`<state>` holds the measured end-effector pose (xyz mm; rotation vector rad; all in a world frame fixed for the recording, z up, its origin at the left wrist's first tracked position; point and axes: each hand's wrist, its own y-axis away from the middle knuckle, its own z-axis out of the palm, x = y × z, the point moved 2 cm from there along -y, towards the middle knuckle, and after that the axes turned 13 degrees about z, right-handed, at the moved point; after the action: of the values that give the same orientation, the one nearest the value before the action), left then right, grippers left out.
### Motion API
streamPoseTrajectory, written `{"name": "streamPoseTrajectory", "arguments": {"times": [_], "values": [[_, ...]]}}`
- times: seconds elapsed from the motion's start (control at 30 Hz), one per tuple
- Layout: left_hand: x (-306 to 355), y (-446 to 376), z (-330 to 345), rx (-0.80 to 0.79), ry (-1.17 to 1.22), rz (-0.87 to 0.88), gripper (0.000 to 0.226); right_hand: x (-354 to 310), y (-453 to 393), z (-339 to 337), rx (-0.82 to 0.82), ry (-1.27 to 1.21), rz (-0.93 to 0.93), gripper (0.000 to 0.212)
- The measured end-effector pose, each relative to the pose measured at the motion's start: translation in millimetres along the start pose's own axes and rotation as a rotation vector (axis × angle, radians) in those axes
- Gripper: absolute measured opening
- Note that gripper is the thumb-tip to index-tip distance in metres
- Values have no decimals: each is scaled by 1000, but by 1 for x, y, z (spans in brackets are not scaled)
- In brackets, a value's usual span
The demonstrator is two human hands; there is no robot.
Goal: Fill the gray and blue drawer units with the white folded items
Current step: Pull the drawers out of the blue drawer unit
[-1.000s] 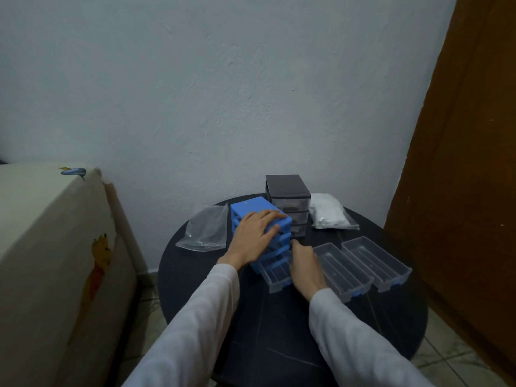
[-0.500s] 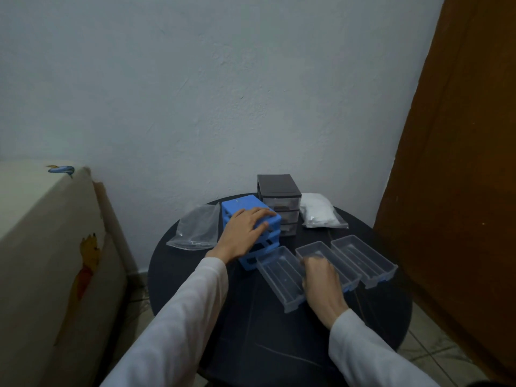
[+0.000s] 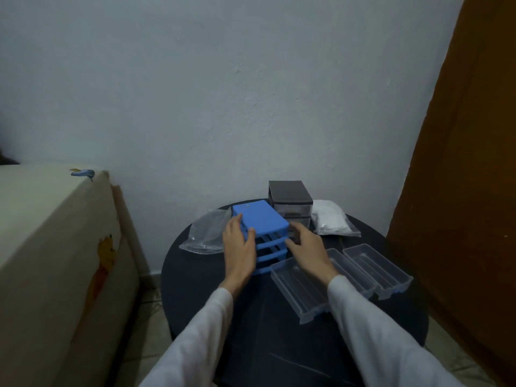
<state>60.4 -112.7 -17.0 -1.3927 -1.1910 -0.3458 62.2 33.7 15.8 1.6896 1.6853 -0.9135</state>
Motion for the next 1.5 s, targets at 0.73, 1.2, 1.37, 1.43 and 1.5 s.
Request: {"name": "streamPoseTrajectory", "arguments": {"times": [0.73,1.2,1.37,1.43,1.5], "values": [[-17,-64,-4,-6,62,-99,39,-12,-56,42,-176,-124,108,53],[42,53,96,-551,-298,168,44,113,-25,-88,-17,714,228,58],[46,74,120,-741,-484,121,52,140,-13,-97,-98,742,363,68],[43,75,122,-771,-493,123,51,138,-9,-92,-102,706,366,68],[39,73,118,-770,-494,136,51,132,-6,-85,-99,694,348,66]]}}
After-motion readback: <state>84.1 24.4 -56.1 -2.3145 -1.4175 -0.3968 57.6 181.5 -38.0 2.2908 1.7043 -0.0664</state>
